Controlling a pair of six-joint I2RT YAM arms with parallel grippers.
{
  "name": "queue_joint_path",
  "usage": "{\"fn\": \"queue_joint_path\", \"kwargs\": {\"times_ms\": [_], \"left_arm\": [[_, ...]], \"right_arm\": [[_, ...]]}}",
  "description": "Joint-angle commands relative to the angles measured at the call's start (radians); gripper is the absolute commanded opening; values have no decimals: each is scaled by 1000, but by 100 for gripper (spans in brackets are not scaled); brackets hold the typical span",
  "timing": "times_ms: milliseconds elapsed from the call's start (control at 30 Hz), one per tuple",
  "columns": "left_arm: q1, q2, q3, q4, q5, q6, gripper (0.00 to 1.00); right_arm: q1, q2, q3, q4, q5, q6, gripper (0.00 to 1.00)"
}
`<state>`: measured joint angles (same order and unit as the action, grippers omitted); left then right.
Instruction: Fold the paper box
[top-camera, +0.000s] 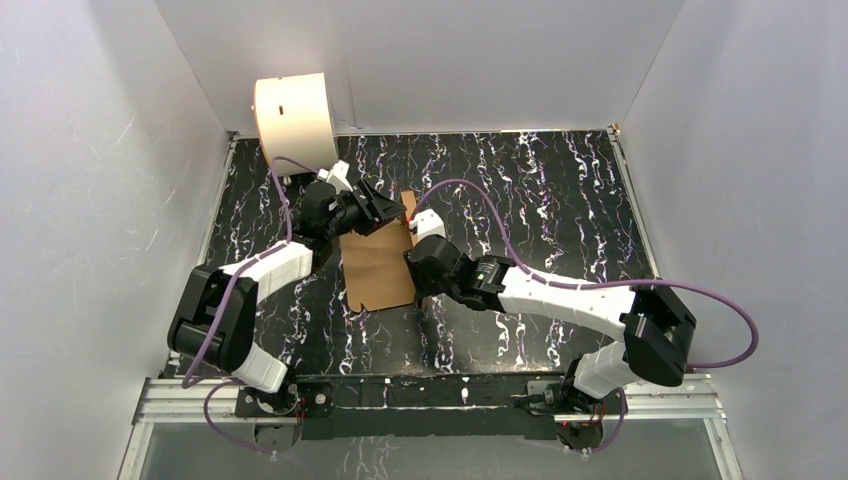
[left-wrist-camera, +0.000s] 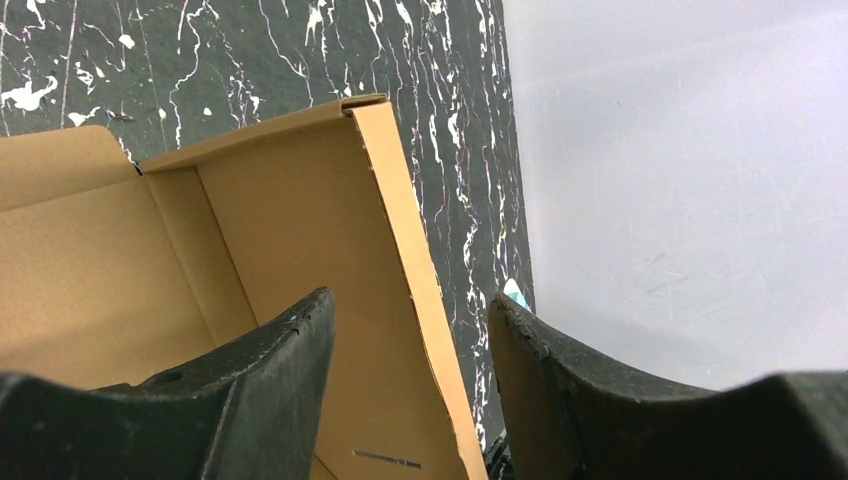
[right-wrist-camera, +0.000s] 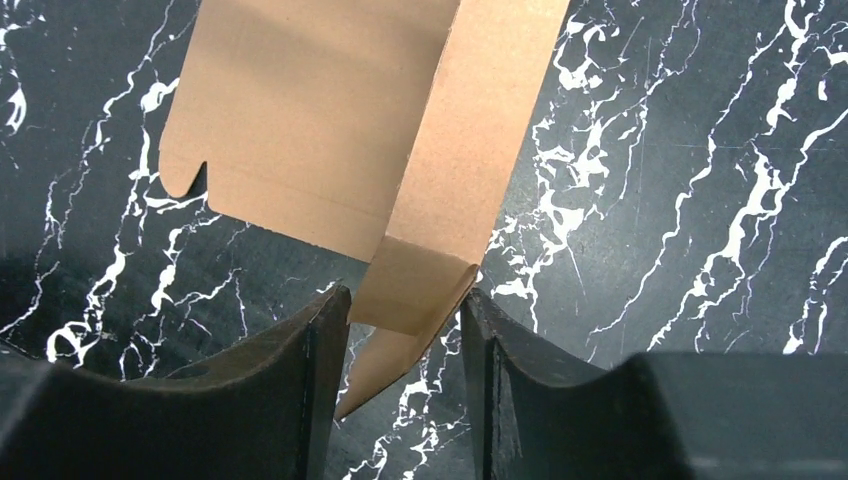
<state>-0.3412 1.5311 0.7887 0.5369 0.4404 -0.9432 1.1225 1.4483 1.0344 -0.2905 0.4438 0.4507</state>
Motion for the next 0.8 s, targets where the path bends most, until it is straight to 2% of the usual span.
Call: {"fn": "queue_joint_path", "kwargs": {"times_ms": [0,100,200,300,500,633,767], "left_arm": [[7,-71,-27,-6,-7,-12,55],[9,-100,-65,5,-17,-40,55],[8,-144,-130,42,-40,-83,55],[8,-182,-200,74,-63,-129,55],[9,-233,-292,159,-98,-217,55],[8,-243,-301,181,-116,-247,55],[8,-260,-302,199,-148,-268,55]], "right_arm": [[0,-23,56,-7,3,-101,50],[-37,-34,43,24,-63,-195,41],[-104,-60,-2,97,-202,-285,32],[-173,-79,-47,183,-356,-389,28],[-299,-54,-83,281,-640,-568,26],[-347,-14,-70,303,-767,-698,26],[-376,20,-44,323,-833,-756,27]]}}
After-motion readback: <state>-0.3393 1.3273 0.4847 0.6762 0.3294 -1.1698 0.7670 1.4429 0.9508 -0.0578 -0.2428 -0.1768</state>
